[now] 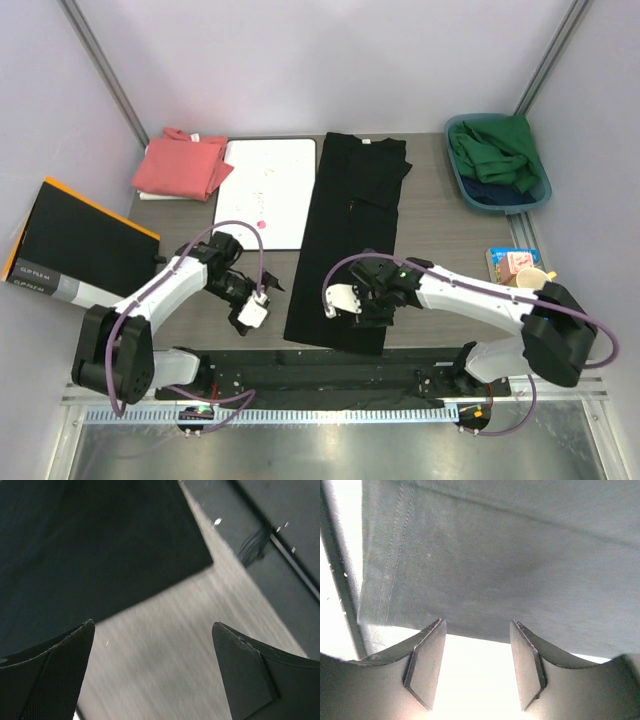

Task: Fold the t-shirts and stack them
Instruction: Rotate the tshirt 90 degrees

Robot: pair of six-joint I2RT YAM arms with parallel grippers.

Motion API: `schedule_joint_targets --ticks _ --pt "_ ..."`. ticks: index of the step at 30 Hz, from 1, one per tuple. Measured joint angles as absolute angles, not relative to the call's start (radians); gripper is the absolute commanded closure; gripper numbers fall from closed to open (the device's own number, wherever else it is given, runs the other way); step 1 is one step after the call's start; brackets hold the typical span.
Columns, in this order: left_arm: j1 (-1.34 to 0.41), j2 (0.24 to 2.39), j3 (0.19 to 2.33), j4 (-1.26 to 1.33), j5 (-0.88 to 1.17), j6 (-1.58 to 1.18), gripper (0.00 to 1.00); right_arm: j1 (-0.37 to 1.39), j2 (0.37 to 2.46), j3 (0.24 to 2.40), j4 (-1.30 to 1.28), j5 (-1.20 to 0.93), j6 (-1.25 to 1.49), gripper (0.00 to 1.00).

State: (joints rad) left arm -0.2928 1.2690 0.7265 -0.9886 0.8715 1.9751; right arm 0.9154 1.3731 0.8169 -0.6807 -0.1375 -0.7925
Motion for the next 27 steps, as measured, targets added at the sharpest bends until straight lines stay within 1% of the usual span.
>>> schedule_joint_targets --ticks 5,8,12,14,16,19,24,27 --pt "-0.341 1.332 0.727 -0.984 0.902 1.976 0.00 0.915 1.259 0.810 -0.687 -0.165 -0.890 0.35" --pt "-0.365 1.383 0.727 -0.984 0.910 1.976 0.00 0.916 1.196 0.767 -0.710 -0.189 -0.981 0.34" --pt "-0.392 1.449 0.729 -0.973 0.915 1.976 0.00 0.921 1.174 0.726 -0.776 -0.212 -1.090 0.30" --pt "-0.403 1.475 0.729 -0.960 0.918 1.976 0.00 0.923 1.174 0.715 -0.802 -0.226 -1.145 0.20" --pt "-0.415 1.494 0.729 -0.942 0.919 1.976 0.00 0.925 1.171 0.704 -0.820 -0.245 -1.198 0.15" --pt "-0.436 1.510 0.729 -0.913 0.923 1.976 0.00 0.942 1.146 0.677 -0.836 -0.270 -1.268 0.11" --pt "-0.469 1.529 0.729 -0.845 0.937 1.976 0.00 1.022 1.067 0.624 -0.834 -0.295 -1.327 0.10" --pt "-0.491 1.534 0.729 -0.802 0.944 1.976 0.00 1.081 1.039 0.583 -0.794 -0.290 -1.313 0.16"
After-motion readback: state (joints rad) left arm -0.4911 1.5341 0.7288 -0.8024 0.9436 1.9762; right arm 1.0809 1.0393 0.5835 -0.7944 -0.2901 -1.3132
